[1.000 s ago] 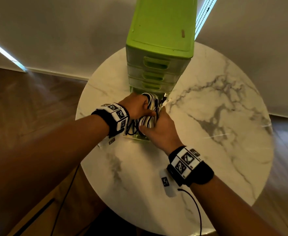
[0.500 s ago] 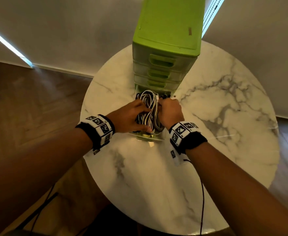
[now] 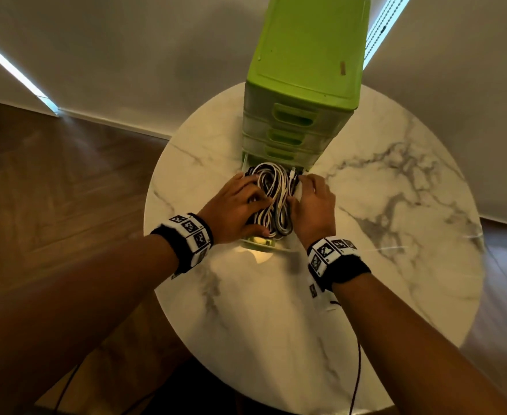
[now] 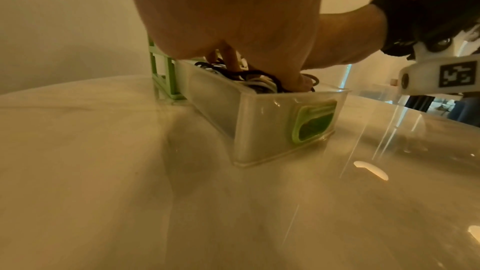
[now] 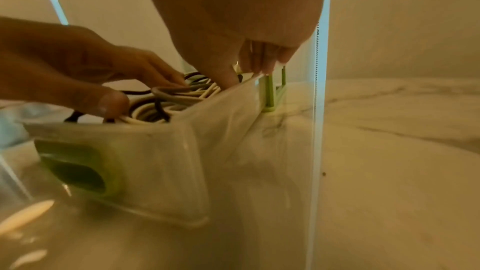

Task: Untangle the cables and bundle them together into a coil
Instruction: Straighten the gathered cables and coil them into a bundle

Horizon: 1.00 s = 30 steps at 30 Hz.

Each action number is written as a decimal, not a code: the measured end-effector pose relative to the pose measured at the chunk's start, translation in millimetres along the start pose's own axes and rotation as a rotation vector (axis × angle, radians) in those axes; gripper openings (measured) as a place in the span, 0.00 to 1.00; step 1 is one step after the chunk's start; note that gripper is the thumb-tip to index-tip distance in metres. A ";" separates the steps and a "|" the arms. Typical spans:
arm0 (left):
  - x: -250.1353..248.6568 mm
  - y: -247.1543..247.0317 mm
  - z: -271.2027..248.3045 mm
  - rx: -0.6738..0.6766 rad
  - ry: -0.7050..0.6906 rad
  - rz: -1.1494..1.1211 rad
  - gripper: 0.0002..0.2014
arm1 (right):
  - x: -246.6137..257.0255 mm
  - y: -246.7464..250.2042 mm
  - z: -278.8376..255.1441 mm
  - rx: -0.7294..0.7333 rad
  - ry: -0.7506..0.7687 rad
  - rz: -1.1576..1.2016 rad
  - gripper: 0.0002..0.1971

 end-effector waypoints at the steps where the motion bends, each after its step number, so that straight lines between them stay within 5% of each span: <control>1: 1.0 -0.4 0.1 0.014 0.018 -0.003 0.37 | 1.4 -1.1 1.2 0.026 0.057 -0.054 0.26; 16: 10.1 4.1 6.6 0.112 0.067 0.222 0.41 | 9.5 -10.9 21.8 0.342 0.309 -0.343 0.35; 22: 11.0 -4.3 3.3 0.121 0.185 0.189 0.55 | 11.8 -8.0 2.2 0.381 0.259 -0.170 0.35; 26: 15.4 -0.9 6.4 0.160 0.241 0.007 0.55 | 10.9 -20.9 -13.9 0.403 0.253 -0.237 0.43; 30: 31.0 14.2 5.3 0.155 0.326 -0.307 0.43 | 11.2 -28.3 -18.0 0.335 0.253 -0.282 0.41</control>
Point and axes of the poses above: each hand's wrist, its own z-axis towards the middle knuckle, its own y-axis out of the back of the hand, x = y × z, the point moved 2 cm from there along z, towards the middle knuckle, and after that the axes turned 14 degrees about -x, right-handed, at the moved point
